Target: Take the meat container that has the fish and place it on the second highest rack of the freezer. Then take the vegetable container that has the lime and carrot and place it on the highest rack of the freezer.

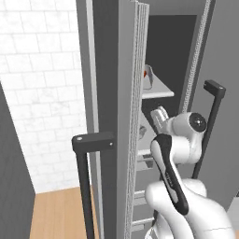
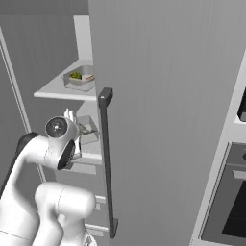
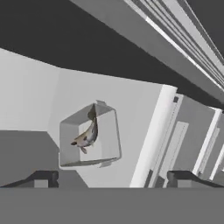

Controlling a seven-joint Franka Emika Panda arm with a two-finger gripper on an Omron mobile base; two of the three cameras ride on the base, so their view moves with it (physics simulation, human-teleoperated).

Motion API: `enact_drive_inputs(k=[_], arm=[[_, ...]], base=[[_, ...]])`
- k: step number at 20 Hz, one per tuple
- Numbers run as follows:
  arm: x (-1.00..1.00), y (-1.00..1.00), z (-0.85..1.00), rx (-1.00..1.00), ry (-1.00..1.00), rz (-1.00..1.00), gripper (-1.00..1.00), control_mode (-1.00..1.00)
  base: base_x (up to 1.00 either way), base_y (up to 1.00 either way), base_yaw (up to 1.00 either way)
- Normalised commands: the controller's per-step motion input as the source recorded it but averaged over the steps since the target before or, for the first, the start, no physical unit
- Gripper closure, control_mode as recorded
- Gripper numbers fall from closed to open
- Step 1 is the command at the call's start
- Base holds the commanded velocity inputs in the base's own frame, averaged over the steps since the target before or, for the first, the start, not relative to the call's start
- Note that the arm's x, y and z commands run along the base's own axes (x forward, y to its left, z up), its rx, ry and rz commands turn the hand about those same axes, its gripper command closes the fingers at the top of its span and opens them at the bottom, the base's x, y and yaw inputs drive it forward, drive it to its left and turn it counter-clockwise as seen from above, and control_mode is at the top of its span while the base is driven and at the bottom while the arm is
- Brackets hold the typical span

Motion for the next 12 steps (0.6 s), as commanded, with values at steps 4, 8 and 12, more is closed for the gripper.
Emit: enact_drive_inputs(k=[4, 8, 12], arm=[[-1.00, -0.33, 1.00, 0.12, -0.05, 0.00, -1.00, -1.00], [-1.00, -0.42, 0.96, 0.09, 0.00, 0.00, -1.00, -1.00], [-1.00, -0.45, 0.43, 0.02, 0.00, -0.02, -1.00, -1.00]], base=[[0.00, 0.00, 0.00], [0.00, 0.00, 0.00], [0.00, 0.00, 0.00]])
